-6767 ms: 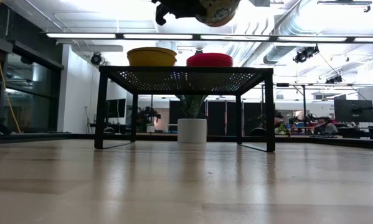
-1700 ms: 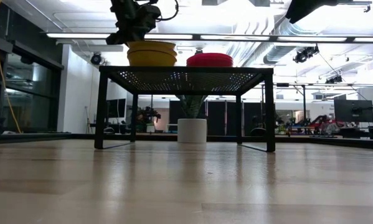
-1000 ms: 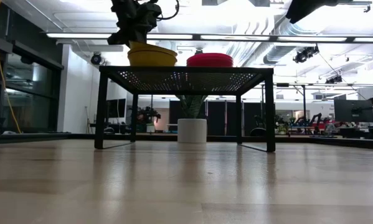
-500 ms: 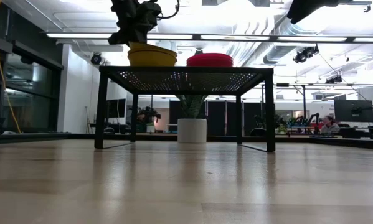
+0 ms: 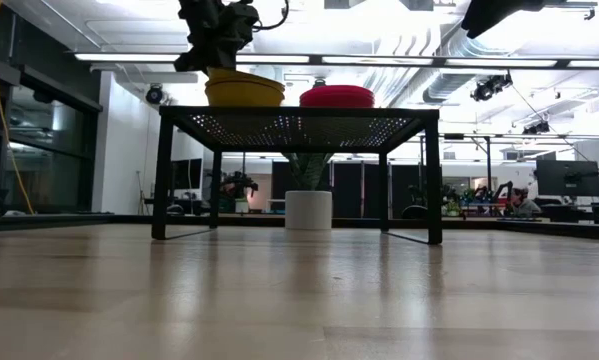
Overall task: Pick & Place Mini bowls
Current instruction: Stack the yellow bowl on the yellow bowls on the shelf, then return to Home Position
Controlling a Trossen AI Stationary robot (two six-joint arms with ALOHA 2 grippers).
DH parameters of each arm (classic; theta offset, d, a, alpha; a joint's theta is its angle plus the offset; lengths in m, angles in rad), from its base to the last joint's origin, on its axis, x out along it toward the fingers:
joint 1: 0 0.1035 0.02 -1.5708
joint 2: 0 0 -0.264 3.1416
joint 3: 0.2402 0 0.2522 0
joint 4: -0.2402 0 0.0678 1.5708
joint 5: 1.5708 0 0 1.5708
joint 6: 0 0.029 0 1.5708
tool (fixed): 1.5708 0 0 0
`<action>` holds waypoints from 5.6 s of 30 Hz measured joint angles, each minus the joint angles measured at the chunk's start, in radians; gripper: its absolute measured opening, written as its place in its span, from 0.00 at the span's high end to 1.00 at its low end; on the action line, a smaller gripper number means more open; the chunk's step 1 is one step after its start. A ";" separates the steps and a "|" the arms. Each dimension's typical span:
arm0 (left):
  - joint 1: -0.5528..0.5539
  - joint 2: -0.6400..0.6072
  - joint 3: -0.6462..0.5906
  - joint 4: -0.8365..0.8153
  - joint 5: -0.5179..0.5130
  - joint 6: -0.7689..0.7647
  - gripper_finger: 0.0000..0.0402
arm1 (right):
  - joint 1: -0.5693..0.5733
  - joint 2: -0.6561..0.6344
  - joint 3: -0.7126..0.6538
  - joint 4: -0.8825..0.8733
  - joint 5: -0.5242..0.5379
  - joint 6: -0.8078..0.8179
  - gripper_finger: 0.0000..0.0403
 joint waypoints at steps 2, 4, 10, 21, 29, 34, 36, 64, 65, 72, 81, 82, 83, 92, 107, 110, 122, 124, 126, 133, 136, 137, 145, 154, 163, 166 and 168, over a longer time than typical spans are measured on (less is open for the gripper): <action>0.000 0.000 0.018 -0.012 -0.016 0.009 0.82 | 0.000 0.000 0.000 0.000 0.000 0.000 0.66; 0.000 -0.001 0.053 -0.020 -0.027 0.025 0.82 | 0.000 0.000 0.000 0.000 0.000 0.000 0.66; 0.000 -0.002 0.137 -0.071 -0.080 0.041 0.82 | 0.000 0.000 0.000 0.000 0.000 0.000 0.66; -0.010 -0.001 0.182 -0.096 -0.097 0.336 0.82 | 0.000 0.000 0.000 0.000 -0.005 0.000 0.66; -0.061 0.000 0.152 -0.052 -0.221 0.534 0.82 | 0.002 0.000 0.000 -0.057 -0.015 0.042 0.66; -0.059 -0.003 0.116 0.083 -0.138 0.661 0.82 | 0.041 -0.017 0.000 -0.088 0.006 0.093 0.66; -0.059 -0.018 0.107 0.120 -0.124 0.706 0.82 | 0.068 -0.032 0.000 -0.093 0.028 0.127 0.66; 0.040 -0.451 -0.544 0.855 0.248 0.807 0.82 | 0.208 -0.072 0.000 -0.226 0.206 0.442 0.66; 0.040 -0.469 -0.591 0.910 0.247 0.797 0.82 | 0.208 -0.072 0.000 -0.226 0.207 0.442 0.66; 0.041 -0.491 -0.770 1.147 0.296 0.754 0.82 | 0.208 -0.072 0.000 -0.221 0.205 0.442 0.66; 0.100 -0.457 -0.796 1.207 0.320 0.754 0.82 | 0.208 -0.072 0.000 -0.188 0.196 0.446 0.66; 0.113 -0.457 -0.796 1.202 0.329 0.754 0.82 | 0.208 -0.072 0.000 -0.185 0.196 0.446 0.66; 0.127 -0.457 -0.796 1.197 0.337 0.753 0.82 | 0.208 -0.072 0.000 -0.182 0.196 0.446 0.66; 0.191 -0.457 -0.796 1.143 0.468 0.753 0.82 | 0.208 -0.072 0.000 -0.177 0.196 0.446 0.66; 0.190 -0.440 -0.796 1.061 0.453 0.790 0.82 | 0.208 -0.072 0.000 -0.175 0.196 0.446 0.66; 0.190 -0.440 -0.796 1.068 0.436 0.782 0.82 | 0.208 -0.072 0.000 -0.175 0.196 0.446 0.66; 0.190 -0.557 -0.794 1.049 0.460 0.753 0.82 | 0.208 -0.072 0.000 -0.202 0.255 0.437 0.66; 0.190 -0.597 -0.793 0.998 0.477 0.746 0.82 | 0.208 -0.073 0.000 -0.219 0.256 0.437 0.66; 0.188 -0.643 -0.794 0.926 0.480 0.746 0.82 | 0.209 -0.073 0.000 -0.230 0.256 0.437 0.66; 0.089 -0.852 -0.929 0.869 0.345 0.669 0.82 | 0.307 -0.096 -0.029 -0.229 0.338 0.470 0.66; 0.026 -0.995 -1.016 0.883 0.260 0.586 0.82 | 0.378 -0.165 -0.135 -0.188 0.382 0.560 0.66; 0.003 -1.043 -1.041 0.880 0.239 0.560 0.82 | 0.398 -0.194 -0.181 -0.156 0.387 0.584 0.66; -0.184 -1.351 -1.171 0.889 -0.012 0.455 0.82 | 0.409 -0.443 -0.547 0.306 0.439 0.533 0.66; -0.282 -1.404 -1.330 0.942 -0.084 0.374 0.82 | 0.287 -0.652 -0.770 0.628 0.366 0.374 0.66; -0.288 -1.406 -1.510 1.288 -0.125 0.358 0.82 | 0.158 -0.786 -0.920 0.845 0.192 0.230 0.66; -0.288 -1.405 -1.513 1.291 -0.126 0.354 0.82 | 0.127 -0.828 -0.952 0.846 0.156 0.226 0.66; -0.288 -1.406 -1.513 1.302 -0.127 0.354 0.82 | 0.111 -0.860 -0.968 0.850 0.137 0.213 0.66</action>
